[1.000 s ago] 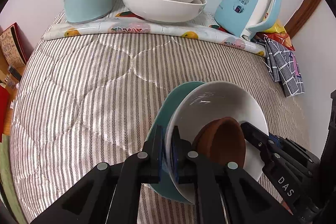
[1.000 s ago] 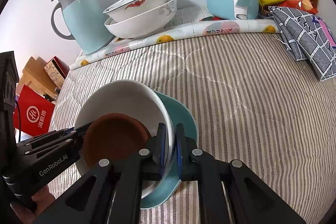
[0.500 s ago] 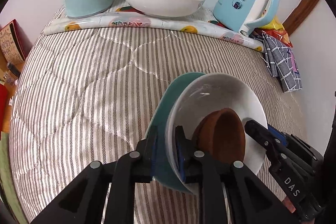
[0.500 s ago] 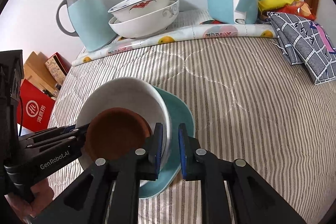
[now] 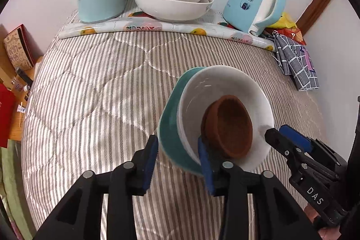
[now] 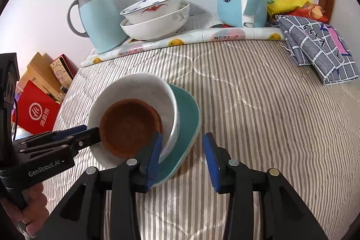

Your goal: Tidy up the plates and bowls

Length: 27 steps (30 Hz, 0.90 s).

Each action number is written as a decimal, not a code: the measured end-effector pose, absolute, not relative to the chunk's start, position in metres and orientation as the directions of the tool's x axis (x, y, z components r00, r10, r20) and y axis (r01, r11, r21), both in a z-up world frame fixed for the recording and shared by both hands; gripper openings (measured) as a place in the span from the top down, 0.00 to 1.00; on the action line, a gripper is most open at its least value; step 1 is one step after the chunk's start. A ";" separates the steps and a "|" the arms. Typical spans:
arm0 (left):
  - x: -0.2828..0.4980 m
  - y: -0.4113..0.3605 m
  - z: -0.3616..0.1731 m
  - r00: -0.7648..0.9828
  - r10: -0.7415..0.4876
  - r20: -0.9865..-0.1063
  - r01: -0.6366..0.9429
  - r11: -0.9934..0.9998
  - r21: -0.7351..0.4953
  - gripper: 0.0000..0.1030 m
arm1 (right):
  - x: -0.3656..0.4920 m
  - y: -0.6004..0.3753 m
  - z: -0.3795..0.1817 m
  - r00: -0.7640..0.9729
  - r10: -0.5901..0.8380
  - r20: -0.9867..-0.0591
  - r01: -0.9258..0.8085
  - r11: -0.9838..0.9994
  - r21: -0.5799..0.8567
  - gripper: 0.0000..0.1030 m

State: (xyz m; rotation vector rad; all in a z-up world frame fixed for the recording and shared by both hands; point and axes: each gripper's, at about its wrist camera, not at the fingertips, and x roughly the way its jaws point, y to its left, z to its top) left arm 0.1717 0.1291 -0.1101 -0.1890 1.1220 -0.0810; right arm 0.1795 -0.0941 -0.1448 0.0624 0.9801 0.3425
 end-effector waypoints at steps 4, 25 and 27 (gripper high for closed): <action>0.156 0.128 -0.099 0.460 -0.129 -0.878 -0.028 0.987 -0.160 0.55 | 0.163 -0.099 -0.138 0.521 0.313 -0.794 -0.255 0.945 0.205 0.59; 0.039 0.083 -0.035 0.654 -0.055 -0.754 -0.042 0.993 -0.109 0.25 | 0.046 -0.165 -0.084 0.666 0.166 -0.728 -0.149 0.985 0.088 0.31; 0.027 0.078 -0.031 0.668 -0.050 -0.742 -0.046 0.993 -0.109 0.20 | 0.032 -0.172 -0.077 0.694 0.144 -0.705 -0.134 0.989 0.069 0.19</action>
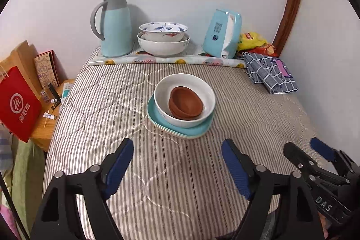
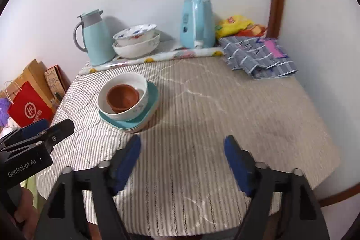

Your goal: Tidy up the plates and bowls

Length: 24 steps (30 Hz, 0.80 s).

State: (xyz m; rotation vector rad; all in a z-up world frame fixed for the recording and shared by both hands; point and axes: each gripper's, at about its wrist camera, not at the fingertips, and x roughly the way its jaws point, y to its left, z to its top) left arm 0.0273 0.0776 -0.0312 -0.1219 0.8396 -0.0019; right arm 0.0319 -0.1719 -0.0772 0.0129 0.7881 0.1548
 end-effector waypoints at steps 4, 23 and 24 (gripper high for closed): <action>0.010 0.069 -0.023 0.692 -0.020 -0.722 -0.064 0.994 -0.088 0.14 | 0.009 -0.186 -0.066 0.726 0.157 -0.669 -0.136 0.987 0.084 0.12; -0.021 0.043 -0.005 0.726 0.012 -0.688 -0.048 0.998 -0.033 0.13 | -0.025 -0.209 -0.053 0.759 0.137 -0.636 -0.120 0.990 0.071 0.12; -0.021 0.042 -0.005 0.726 0.012 -0.688 -0.047 0.998 -0.033 0.13 | -0.027 -0.209 -0.053 0.760 0.137 -0.635 -0.120 0.990 0.070 0.12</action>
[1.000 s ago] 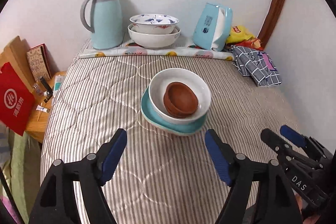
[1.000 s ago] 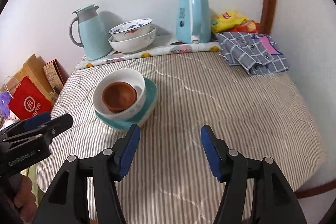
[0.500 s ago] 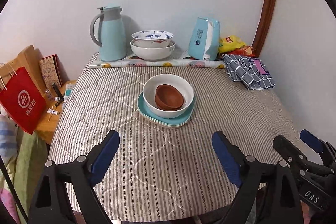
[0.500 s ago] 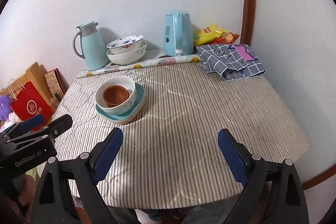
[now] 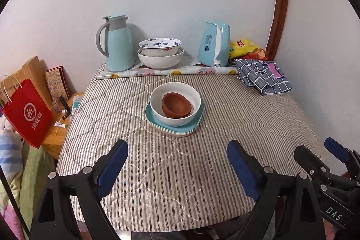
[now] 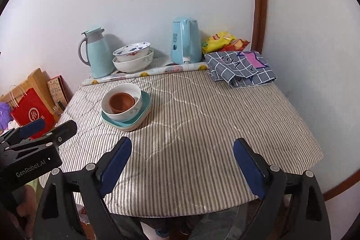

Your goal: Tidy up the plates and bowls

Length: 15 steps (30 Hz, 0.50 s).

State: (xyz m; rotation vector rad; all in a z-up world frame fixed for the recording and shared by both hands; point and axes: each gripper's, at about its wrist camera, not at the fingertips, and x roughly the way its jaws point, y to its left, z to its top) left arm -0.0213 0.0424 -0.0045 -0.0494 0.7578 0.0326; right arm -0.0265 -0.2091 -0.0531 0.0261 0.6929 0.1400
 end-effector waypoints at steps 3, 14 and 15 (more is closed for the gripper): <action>-0.024 0.041 -0.004 0.727 0.010 -0.686 -0.045 0.998 -0.033 0.13 | -0.029 -0.211 -0.052 0.763 0.137 -0.632 -0.120 0.990 0.071 0.12; -0.027 0.041 -0.005 0.726 0.006 -0.688 -0.041 0.999 -0.034 0.13 | -0.033 -0.211 -0.051 0.767 0.133 -0.628 -0.123 0.991 0.061 0.12; -0.027 0.041 -0.005 0.726 0.007 -0.687 -0.041 0.999 -0.033 0.13 | -0.033 -0.211 -0.051 0.767 0.133 -0.627 -0.123 0.991 0.059 0.12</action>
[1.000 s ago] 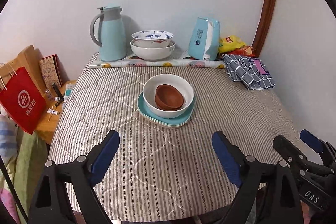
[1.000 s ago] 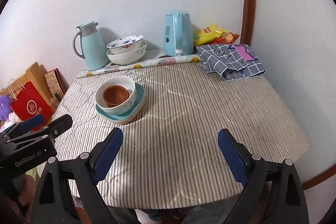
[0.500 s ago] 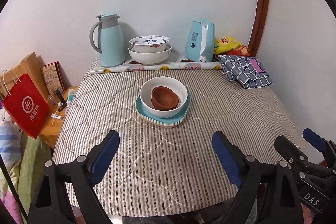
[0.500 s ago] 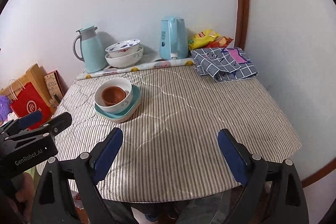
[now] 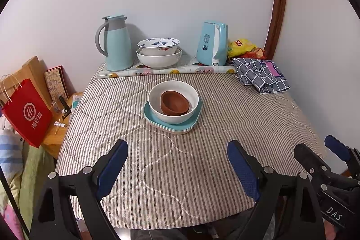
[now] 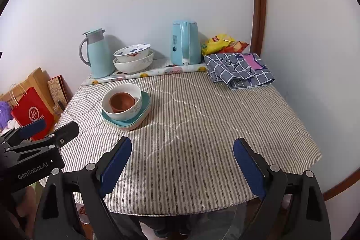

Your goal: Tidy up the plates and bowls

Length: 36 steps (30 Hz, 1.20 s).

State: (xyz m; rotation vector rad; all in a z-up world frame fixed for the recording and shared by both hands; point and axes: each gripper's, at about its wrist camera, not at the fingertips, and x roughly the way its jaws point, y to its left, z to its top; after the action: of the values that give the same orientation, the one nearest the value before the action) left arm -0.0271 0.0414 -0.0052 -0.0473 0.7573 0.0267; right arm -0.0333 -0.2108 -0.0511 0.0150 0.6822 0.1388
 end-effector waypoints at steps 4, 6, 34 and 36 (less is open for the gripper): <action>-0.028 0.042 -0.005 0.727 0.002 -0.687 -0.038 0.999 -0.037 0.13 | -0.035 -0.211 -0.051 0.769 0.135 -0.625 -0.125 0.990 0.059 0.12; -0.028 0.041 -0.005 0.728 0.003 -0.685 -0.037 0.999 -0.035 0.13 | -0.035 -0.211 -0.051 0.769 0.135 -0.625 -0.125 0.990 0.060 0.12; -0.030 0.042 -0.003 0.730 0.000 -0.683 -0.037 0.999 -0.040 0.13 | -0.038 -0.213 -0.048 0.773 0.140 -0.619 -0.130 0.990 0.061 0.12; -0.030 0.042 -0.003 0.730 0.000 -0.684 -0.037 0.999 -0.040 0.13 | -0.038 -0.213 -0.048 0.773 0.141 -0.619 -0.131 0.989 0.061 0.12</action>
State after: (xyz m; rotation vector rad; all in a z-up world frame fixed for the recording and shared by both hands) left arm -0.0303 0.0424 -0.0029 -0.0520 0.7529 0.0207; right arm -0.0376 -0.2132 -0.0485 0.0150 0.6716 0.1477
